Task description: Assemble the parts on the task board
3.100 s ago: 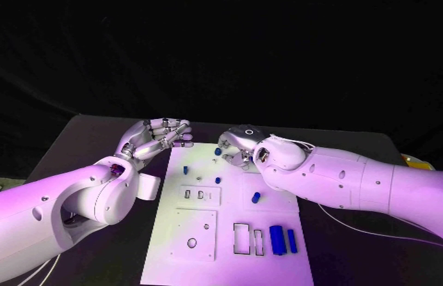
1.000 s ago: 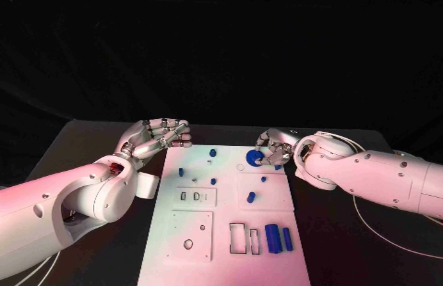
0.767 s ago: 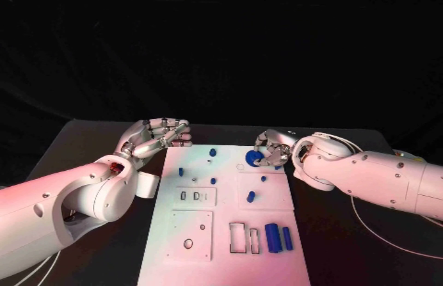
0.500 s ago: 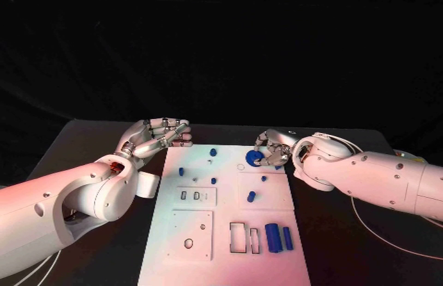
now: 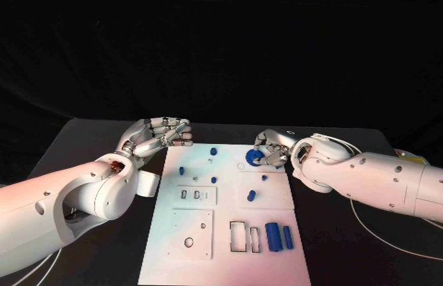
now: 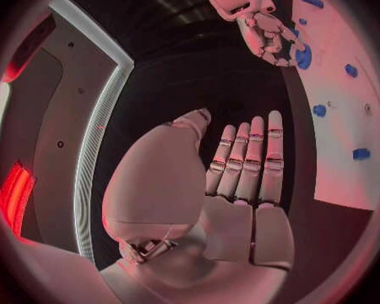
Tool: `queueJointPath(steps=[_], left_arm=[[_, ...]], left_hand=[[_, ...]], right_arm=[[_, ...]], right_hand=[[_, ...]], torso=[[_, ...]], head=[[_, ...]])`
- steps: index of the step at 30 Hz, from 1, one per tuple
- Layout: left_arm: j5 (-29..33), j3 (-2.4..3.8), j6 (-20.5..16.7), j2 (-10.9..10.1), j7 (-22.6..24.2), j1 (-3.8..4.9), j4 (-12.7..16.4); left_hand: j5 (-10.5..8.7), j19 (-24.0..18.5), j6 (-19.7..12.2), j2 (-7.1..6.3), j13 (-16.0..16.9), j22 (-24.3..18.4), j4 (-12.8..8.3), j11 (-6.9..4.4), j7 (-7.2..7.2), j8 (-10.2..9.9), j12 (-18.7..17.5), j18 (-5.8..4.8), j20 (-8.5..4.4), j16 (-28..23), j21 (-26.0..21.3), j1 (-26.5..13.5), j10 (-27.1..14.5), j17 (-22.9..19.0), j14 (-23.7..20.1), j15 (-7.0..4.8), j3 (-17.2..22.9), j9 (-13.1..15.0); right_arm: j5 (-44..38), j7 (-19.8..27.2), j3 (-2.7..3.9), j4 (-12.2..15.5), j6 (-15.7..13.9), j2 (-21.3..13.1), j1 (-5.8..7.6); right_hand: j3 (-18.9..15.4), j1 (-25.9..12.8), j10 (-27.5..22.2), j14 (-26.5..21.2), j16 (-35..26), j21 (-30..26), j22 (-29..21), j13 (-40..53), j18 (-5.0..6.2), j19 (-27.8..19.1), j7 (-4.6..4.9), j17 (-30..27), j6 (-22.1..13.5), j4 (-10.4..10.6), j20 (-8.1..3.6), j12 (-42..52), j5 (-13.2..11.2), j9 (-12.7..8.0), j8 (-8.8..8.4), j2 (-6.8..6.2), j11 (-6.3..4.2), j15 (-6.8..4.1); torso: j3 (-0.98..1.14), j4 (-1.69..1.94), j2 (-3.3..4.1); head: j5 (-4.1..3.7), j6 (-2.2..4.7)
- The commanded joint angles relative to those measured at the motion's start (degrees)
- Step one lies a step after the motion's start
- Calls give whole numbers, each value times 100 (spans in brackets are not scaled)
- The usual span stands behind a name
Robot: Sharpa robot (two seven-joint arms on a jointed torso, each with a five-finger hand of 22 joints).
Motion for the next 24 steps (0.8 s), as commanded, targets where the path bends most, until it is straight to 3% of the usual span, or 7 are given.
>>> queueJointPath(steps=[1, 14, 24], left_arm=[[15, 4, 107, 10, 23, 5, 9], [15, 4, 102, 10, 13, 4, 4], [15, 4, 103, 19, 12, 4, -5]], left_hand=[[-26, 28, -50, -51, 6, -8, -4, -9, 219, -39, -28, 23, 7, -26, 34, -1, -24, 5, -28, 4, 29, -7], [-27, 28, -53, -52, 9, -18, -1, -10, 216, -46, -56, 23, 9, -48, 32, -5, -20, 20, -35, 6, 36, -8], [-27, 28, -53, -52, 9, -18, -1, -10, 216, -46, -56, 23, 9, -48, 32, -5, -20, 20, -35, 6, 36, -8]], right_arm=[[-343, -122, -24, 40, -110, -10, -42], [-791, -14, -25, 301, -803, -55, -69], [-1552, -161, -22, 714, -885, 43, -38]], right_hand=[[102, 106, 303, 566, 26, 49, 1445, 1161, -61, 542, -81, 1291, 166, -29, -29, 35, -49, 66, 75, 61, -62, -67], [379, 83, 348, 569, 31, 97, 1510, 1211, -81, 590, -161, 1306, 347, -60, -101, 78, 31, 65, 98, 51, -138, -138], [439, 24, 351, 571, 34, 97, 1510, 1212, -81, 590, -172, 1314, 382, -48, -116, 77, 19, 57, 82, 9, -151, -151]], torso=[[-1, -3, -5], [-3, -1, -8], [-5, 1, -5]], head=[[1, 0], [4, 48], [21, 83]])
